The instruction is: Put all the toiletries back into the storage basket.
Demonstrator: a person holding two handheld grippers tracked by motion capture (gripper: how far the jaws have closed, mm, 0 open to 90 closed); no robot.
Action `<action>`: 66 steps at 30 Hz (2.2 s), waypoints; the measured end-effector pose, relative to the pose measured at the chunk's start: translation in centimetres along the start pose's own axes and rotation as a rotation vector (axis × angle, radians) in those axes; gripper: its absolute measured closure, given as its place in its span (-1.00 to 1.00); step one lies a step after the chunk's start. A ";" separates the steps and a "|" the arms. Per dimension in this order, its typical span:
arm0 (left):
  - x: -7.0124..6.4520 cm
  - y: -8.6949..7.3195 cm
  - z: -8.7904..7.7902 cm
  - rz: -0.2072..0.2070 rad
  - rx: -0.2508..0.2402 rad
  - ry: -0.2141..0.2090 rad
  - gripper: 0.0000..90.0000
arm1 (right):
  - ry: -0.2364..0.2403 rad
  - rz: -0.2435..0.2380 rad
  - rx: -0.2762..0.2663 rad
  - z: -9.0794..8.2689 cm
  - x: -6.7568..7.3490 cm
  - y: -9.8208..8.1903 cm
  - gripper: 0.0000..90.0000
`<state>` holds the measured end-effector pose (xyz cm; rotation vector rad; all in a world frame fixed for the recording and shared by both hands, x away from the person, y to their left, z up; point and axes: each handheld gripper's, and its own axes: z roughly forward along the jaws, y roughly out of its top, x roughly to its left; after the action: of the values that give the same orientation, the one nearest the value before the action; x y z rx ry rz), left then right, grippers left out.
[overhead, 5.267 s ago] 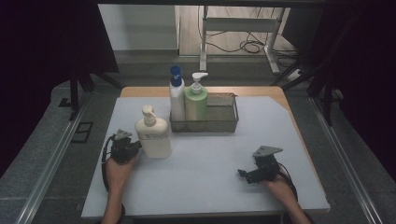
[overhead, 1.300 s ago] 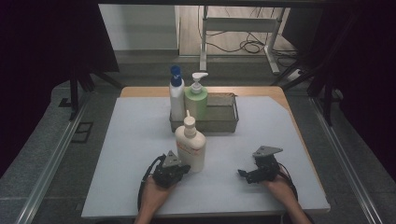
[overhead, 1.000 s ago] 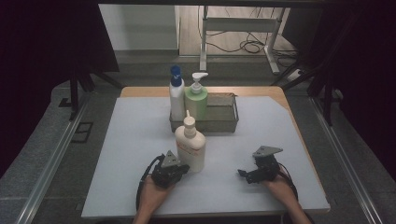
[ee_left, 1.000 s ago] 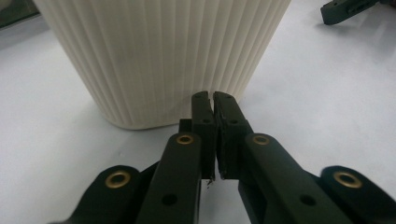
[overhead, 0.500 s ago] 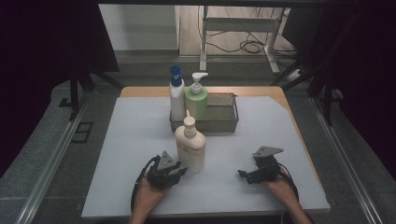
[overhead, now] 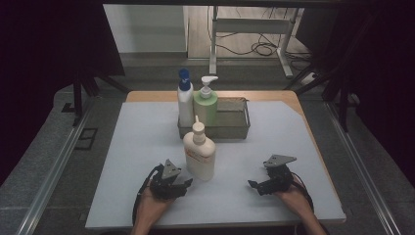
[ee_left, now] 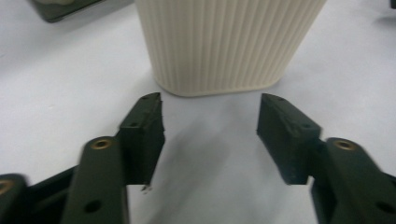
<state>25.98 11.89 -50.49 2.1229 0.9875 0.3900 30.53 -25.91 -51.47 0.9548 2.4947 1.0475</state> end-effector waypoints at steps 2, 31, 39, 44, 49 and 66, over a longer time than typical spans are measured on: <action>0.1 -0.1 -0.1 -0.006 0.002 0.009 -0.23 | 0.003 -0.004 -0.005 -0.1 0.1 0.1 -0.93; 0.7 -1.8 -0.3 -0.057 0.047 0.073 -0.72 | 0.090 -0.036 -0.087 -1.8 2.7 3.9 -0.86; 0.8 -1.8 -0.3 -0.068 0.038 0.066 -0.72 | 0.115 -0.043 -0.098 -1.8 3.3 5.0 -0.85; 0.9 -1.9 -0.3 -0.067 0.034 0.070 -0.72 | 0.129 -0.053 -0.101 -1.7 3.7 5.7 -0.84; 0.9 -1.9 -0.2 -0.061 0.034 0.071 -0.72 | 0.142 -0.065 -0.102 -1.5 4.1 6.5 -0.85; 1.0 -2.0 -0.2 -0.064 0.033 0.087 -0.74 | 0.183 -0.082 -0.120 -0.3 5.3 9.2 -0.89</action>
<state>25.48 13.66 -51.85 2.1133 1.1155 0.4405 30.77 -17.74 -44.72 0.7465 2.5557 1.2938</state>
